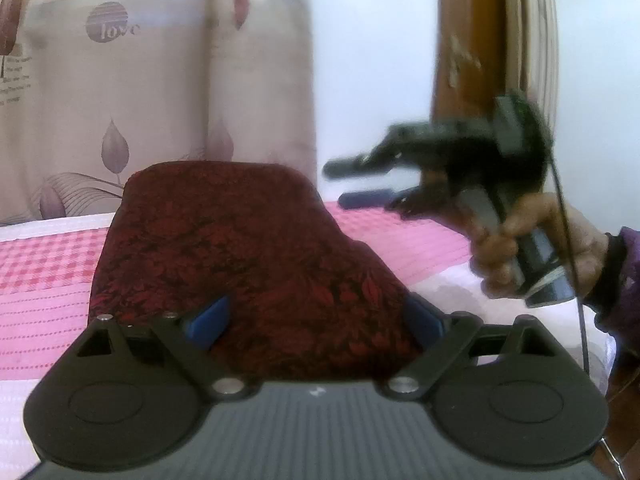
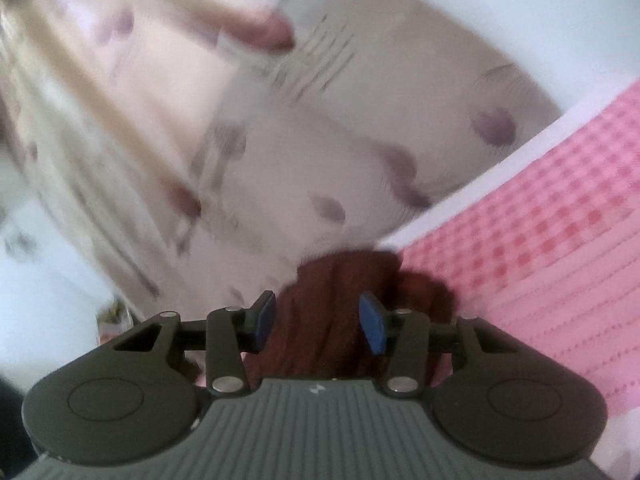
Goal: Fold small clothes
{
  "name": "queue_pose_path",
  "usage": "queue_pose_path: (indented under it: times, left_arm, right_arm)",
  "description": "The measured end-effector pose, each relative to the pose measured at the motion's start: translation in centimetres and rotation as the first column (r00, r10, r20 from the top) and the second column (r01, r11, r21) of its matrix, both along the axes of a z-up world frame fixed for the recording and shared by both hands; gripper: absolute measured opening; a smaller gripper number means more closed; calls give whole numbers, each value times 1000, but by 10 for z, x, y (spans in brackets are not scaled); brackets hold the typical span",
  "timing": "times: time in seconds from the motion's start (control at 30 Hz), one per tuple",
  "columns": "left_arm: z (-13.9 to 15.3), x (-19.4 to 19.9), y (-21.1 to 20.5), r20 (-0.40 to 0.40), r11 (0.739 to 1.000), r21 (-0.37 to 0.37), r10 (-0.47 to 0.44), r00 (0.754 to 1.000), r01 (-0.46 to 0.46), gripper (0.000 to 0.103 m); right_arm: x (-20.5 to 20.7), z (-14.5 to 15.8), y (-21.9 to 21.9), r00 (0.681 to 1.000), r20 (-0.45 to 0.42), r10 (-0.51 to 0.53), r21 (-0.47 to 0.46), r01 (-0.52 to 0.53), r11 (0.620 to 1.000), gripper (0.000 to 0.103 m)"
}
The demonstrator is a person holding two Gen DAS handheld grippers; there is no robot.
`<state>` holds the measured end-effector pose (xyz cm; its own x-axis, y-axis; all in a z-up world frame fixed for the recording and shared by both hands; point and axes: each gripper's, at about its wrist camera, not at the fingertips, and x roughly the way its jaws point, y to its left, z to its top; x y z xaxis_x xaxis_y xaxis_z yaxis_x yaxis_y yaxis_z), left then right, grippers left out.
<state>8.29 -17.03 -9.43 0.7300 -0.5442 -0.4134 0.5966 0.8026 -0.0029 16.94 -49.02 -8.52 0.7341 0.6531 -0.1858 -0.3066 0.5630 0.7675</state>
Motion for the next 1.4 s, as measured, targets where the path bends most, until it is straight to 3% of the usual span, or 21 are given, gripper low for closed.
queue_pose_path:
  times: [0.03, 0.2, 0.23, 0.27, 0.33, 0.43, 0.53, 0.67, 0.83, 0.93, 1.0, 1.07, 1.1, 1.13, 1.17, 1.23, 1.27, 1.33, 1.4]
  left_arm:
    - [0, -1, 0, 1, 1000, 0, 2, 1000, -2, 94]
    - [1, 0, 0, 7, 1000, -6, 3, 1000, -3, 94]
    - [2, -1, 1, 9, 1000, -12, 7, 1000, -7, 94]
    - [4, -1, 3, 10, 1000, -21, 10, 1000, -10, 94]
    - [7, -1, 7, 7, 999, -46, 9, 1000, -9, 94]
    - [11, -5, 10, 5, 997, -78, -11, 1000, 12, 94]
    - [8, -8, 2, 8, 998, -39, -49, 999, 49, 94]
    - [-1, -8, -7, 1, 997, -7, -76, 997, 76, 94]
    - [-5, -5, -10, 1, 997, 8, -76, 997, 76, 94]
    - [-5, -4, -9, -10, 998, -9, -67, 998, 67, 94]
    - [-5, -3, -8, -14, 998, -16, -61, 998, 60, 94]
    - [-7, -4, -8, -12, 998, -18, -61, 998, 61, 94]
    - [-8, -5, -8, -10, 998, -18, -59, 998, 59, 94]
    - [-8, -5, -8, -9, 998, -18, -58, 998, 58, 94]
    - [-8, -5, -8, -7, 998, -17, -59, 998, 59, 94]
    - [-8, -6, -8, -6, 998, -21, -60, 998, 60, 94]
    - [-7, -7, -7, -2, 998, -24, -55, 999, 55, 94]
    - [-6, -10, -1, 9, 998, -42, -41, 999, 41, 94]
    - [-5, -14, 12, 31, 995, -104, -10, 999, 13, 94]
  right_arm:
    - [4, 0, 6, 1000, -12, -4, -42, 3, 999, 50]
    - [22, -6, 19, 999, -42, -4, -39, 2, 999, 47]
    - [27, -6, 25, 998, -55, -5, -61, 1, 998, 40]
    - [27, -3, 29, 999, -46, 0, -85, -4, 996, 15]
    - [16, 14, 40, 999, 48, -5, -150, 12, 989, 16]
    - [-10, 38, 37, 987, 155, -44, -169, 71, 983, 15]
    - [-32, 44, 24, 978, 191, -83, -169, 116, 979, 15]
    - [-38, 4, 2, 985, 70, -155, -154, 164, 974, 15]
    - [-30, -36, -1, 985, -46, -165, -97, 160, 982, 16]
    - [-28, -37, -2, 978, -74, -196, -56, 192, 980, 29]
    - [-21, -37, -4, 977, -111, -183, -39, 179, 983, 62]
    - [-16, -37, -2, 979, -139, -151, -39, 147, 988, 84]
    - [-12, -37, 0, 977, -161, -141, -51, 135, 990, 90]
    - [-12, -36, 2, 976, -176, -132, -59, 123, 991, 90]
    - [-7, -37, 4, 975, -188, -117, -60, 108, 992, 88]
    - [-3, -38, 9, 982, -175, -69, -43, 63, 997, 64]
    - [-1, -35, 13, 984, -168, -52, -53, 44, 998, 34]
    - [-4, -20, 23, 993, -111, -47, -115, 34, 993, 29]
    - [-5, -4, 34, 998, -54, -23, -113, 17, 993, 26]
